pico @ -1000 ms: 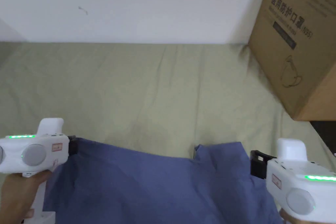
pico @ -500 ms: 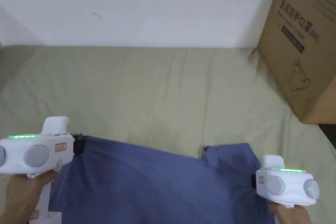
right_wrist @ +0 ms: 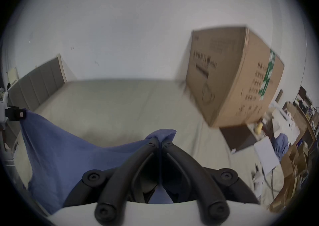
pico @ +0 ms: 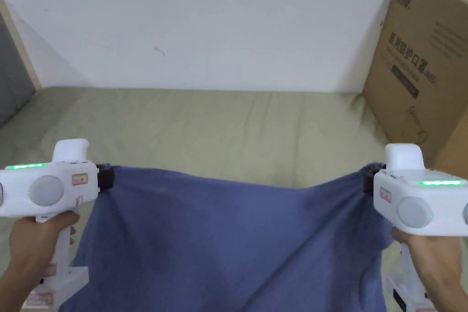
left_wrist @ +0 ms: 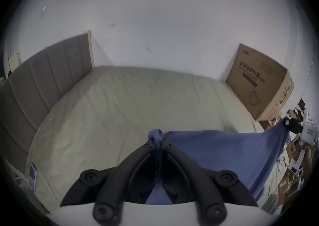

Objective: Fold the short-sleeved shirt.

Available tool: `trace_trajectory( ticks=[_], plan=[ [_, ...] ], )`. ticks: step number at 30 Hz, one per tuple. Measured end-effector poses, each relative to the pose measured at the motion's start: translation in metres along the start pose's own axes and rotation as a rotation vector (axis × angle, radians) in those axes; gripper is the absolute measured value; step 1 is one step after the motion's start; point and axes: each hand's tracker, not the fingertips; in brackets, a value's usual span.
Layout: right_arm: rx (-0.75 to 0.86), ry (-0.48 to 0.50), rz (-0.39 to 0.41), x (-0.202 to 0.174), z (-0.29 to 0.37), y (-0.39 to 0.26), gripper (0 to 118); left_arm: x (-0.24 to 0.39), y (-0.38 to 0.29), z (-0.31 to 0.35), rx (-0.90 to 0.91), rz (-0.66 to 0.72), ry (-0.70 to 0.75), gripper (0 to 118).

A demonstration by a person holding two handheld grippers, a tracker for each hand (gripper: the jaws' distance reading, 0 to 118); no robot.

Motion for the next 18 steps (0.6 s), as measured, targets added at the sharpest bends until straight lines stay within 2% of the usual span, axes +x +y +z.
trace_trajectory(
  ticks=[8, 18],
  plan=[
    [0.269, 0.005, -0.015, -0.014, 0.062, 0.116, 1, -0.015, 0.103, 0.074, 0.223, 0.002, 0.042, 5],
    [0.459, 0.028, -0.057, -0.012, 0.072, 0.226, 1, -0.011, 0.208, 0.108, 0.413, 0.024, 0.050, 5]
  ],
)
